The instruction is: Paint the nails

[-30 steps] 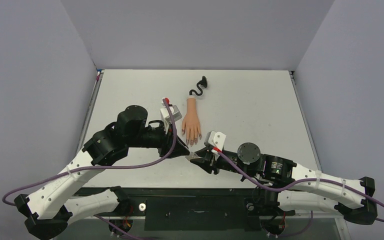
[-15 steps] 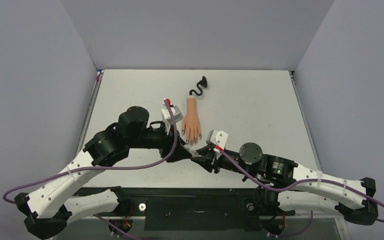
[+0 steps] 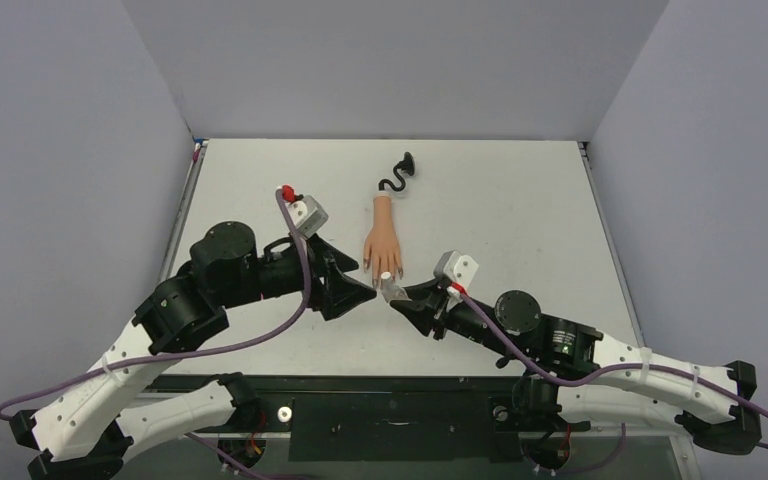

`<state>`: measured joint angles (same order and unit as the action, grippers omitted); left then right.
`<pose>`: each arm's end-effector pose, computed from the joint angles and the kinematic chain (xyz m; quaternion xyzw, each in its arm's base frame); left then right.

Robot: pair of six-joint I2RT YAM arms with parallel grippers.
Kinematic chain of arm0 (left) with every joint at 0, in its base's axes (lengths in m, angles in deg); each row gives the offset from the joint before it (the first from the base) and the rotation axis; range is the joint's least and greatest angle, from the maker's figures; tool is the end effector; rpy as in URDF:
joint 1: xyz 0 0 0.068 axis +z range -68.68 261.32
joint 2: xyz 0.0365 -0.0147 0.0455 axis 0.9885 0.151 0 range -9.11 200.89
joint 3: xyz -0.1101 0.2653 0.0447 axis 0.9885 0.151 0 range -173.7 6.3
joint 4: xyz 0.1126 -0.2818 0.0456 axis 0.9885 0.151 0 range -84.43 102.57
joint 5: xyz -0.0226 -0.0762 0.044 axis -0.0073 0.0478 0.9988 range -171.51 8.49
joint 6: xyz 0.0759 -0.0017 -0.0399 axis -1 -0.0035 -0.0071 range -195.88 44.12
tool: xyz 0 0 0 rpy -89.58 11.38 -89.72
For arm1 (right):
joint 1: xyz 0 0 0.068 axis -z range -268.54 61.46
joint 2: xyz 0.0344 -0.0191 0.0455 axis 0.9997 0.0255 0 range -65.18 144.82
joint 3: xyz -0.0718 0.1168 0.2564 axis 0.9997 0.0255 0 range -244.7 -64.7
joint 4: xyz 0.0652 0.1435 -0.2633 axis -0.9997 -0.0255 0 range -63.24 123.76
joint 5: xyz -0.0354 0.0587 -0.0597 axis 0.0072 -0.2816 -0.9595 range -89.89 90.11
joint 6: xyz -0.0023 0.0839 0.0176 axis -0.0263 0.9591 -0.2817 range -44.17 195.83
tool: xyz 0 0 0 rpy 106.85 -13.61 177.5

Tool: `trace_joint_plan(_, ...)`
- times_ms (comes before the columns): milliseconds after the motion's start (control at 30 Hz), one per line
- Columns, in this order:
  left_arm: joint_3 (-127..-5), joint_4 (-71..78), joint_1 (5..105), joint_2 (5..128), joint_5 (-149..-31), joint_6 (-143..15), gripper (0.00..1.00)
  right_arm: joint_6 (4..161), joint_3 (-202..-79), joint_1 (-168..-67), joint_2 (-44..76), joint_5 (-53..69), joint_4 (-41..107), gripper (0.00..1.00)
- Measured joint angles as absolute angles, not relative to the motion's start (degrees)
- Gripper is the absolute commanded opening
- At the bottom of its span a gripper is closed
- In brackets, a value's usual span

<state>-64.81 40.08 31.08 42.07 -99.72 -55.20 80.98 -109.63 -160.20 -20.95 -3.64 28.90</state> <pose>0.1347 -0.1989 0.4532 0.2929 0.7305 -0.4524 0.4193 0.0861 0.2441 0.3633 -0.3828 0.6243 0.4040 0.5482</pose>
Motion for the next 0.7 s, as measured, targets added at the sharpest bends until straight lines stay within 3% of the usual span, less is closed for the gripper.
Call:
trace_joint_plan(233, -58.1, 29.5, 31.1, 36.1, -98.7, -53.9, 0.55, 83.1, -109.0, -160.2, -22.6, -8.2, 31.5, 0.00)
trace_joint_plan(700, -52.1, 17.0, 31.0, 38.3, -98.9, -50.3, 0.48, 85.6, -109.1, -160.2, -22.2, -10.6, 32.6, 0.00)
